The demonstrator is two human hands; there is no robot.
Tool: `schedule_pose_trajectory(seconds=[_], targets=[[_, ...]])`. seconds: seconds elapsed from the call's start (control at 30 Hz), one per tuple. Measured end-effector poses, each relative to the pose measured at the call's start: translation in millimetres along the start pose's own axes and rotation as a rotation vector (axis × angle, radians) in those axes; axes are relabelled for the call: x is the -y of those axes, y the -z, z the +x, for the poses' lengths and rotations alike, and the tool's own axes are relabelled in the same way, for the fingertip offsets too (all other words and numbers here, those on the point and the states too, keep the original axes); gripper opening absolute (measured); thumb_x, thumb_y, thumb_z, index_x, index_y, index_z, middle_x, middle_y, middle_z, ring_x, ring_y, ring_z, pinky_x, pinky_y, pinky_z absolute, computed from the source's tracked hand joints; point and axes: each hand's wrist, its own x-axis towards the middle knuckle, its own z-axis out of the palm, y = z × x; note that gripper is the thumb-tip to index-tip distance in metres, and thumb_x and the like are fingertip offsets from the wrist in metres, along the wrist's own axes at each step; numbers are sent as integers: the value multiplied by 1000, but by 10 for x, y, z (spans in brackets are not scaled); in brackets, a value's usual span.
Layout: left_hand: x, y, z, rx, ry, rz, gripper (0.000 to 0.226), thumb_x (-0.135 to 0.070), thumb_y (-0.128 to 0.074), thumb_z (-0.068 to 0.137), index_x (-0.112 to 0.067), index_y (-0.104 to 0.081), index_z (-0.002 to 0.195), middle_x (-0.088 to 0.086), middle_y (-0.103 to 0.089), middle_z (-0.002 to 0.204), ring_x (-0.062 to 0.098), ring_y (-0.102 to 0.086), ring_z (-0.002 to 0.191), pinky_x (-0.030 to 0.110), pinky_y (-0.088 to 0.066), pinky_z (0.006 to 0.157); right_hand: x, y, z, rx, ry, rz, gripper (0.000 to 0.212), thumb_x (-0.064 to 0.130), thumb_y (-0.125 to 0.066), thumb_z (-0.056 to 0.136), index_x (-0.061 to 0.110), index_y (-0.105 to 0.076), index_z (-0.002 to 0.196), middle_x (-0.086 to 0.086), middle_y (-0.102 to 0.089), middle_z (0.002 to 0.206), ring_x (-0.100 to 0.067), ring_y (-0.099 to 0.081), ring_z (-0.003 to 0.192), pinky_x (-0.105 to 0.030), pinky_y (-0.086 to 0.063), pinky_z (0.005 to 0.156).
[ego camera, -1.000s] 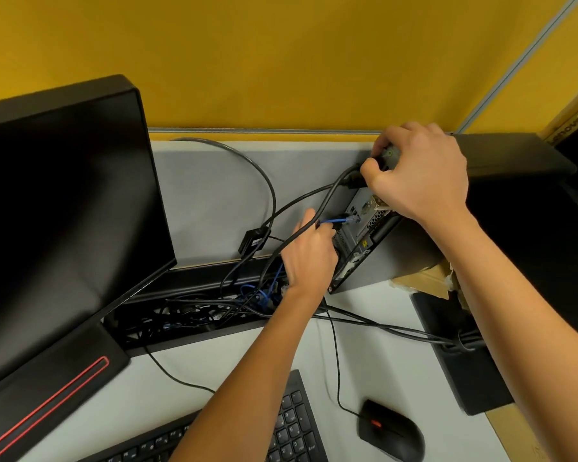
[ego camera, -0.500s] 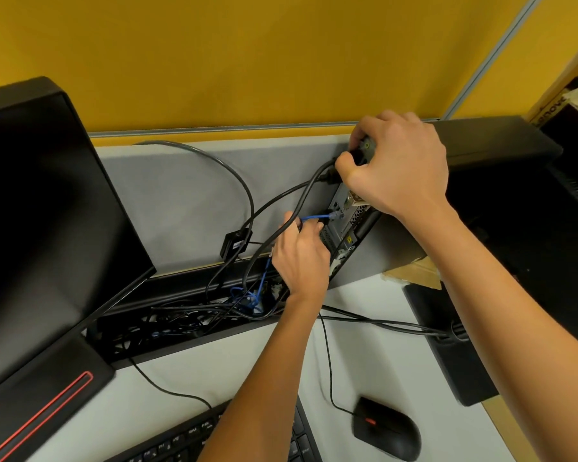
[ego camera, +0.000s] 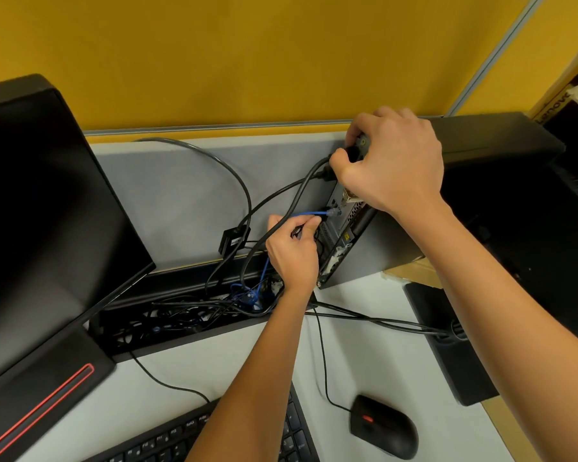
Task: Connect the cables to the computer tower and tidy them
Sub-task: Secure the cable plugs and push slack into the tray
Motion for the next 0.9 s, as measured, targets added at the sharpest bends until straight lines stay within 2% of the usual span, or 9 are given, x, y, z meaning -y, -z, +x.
schedule_pose_trajectory(seconds=[0.07, 0.1, 0.17, 0.3, 0.47, 0.57, 0.63, 0.77, 0.9], targets=[[-25, -33, -46, -39, -1, 49, 8, -18, -76, 78, -11, -75, 82, 8, -56, 88, 1, -54, 67, 10, -40, 58, 6, 2, 7, 7, -6, 1, 26, 41, -52, 75, 22, -66, 88, 6, -48, 81, -23, -51, 92, -30, -31, 80], [-26, -41, -79, -56, -30, 107, 7, -19, -75, 79, -13, -75, 83, 6, -56, 89, 5, -52, 67, 15, -40, 58, 4, 7, -2, 8, -9, 1, 26, 41, -52, 75, 22, -66, 88, 7, -48, 81, -23, -51, 92, -30, -32, 80], [23, -32, -104, -68, -163, 249, 7, -21, -73, 81, -15, -75, 83, 5, -57, 87, 15, -53, 67, 26, -41, 57, 0, 4, -8, 2, -9, 3, 27, 42, -52, 75, 22, -66, 87, 6, -49, 81, -23, -51, 91, -31, -33, 81], [185, -5, -9, -90, -441, 447, 20, -28, -62, 87, -13, -73, 81, 9, -59, 81, 31, -62, 71, 35, -50, 54, -1, -1, -6, 8, -3, 1, 28, 43, -51, 75, 22, -66, 87, 6, -50, 81, -23, -52, 91, -31, -34, 81], [35, -159, -149, -168, -172, 229, 7, -20, -71, 82, -14, -75, 84, 1, -54, 82, 18, -52, 62, 27, -38, 51, -4, -10, 4, -3, -1, 1, 27, 43, -51, 75, 23, -65, 87, 6, -51, 81, -24, -52, 91, -32, -35, 81], [46, -243, -164, -241, -92, 151, 5, -17, -73, 80, -14, -75, 83, 2, -54, 82, 11, -44, 60, 24, -35, 54, -13, -17, -1, -9, 3, 3, 28, 43, -52, 74, 23, -66, 86, 6, -50, 81, -23, -52, 91, -31, -33, 79], [66, -248, -162, -258, -105, 148, 4, -15, -72, 81, -13, -75, 83, 2, -54, 82, 10, -43, 60, 25, -37, 53, -27, -20, 2, -14, 3, -4, 28, 44, -51, 74, 23, -66, 87, 7, -49, 81, -23, -51, 90, -30, -30, 77], [101, -152, -102, -154, -303, 306, 15, -22, -62, 86, -12, -73, 83, 2, -54, 83, 17, -50, 59, 28, -38, 51, -28, -47, 19, -24, 8, -26, 30, 45, -49, 74, 23, -65, 86, 5, -53, 83, -22, -51, 90, -28, -27, 76], [42, -116, -78, -112, -297, 370, 9, -17, -66, 85, -12, -73, 84, 5, -57, 86, 20, -54, 61, 28, -39, 51, -33, -58, 17, -37, 7, -16, 32, 46, -47, 73, 21, -64, 83, 1, -58, 84, -24, -52, 90, -31, -31, 78]])
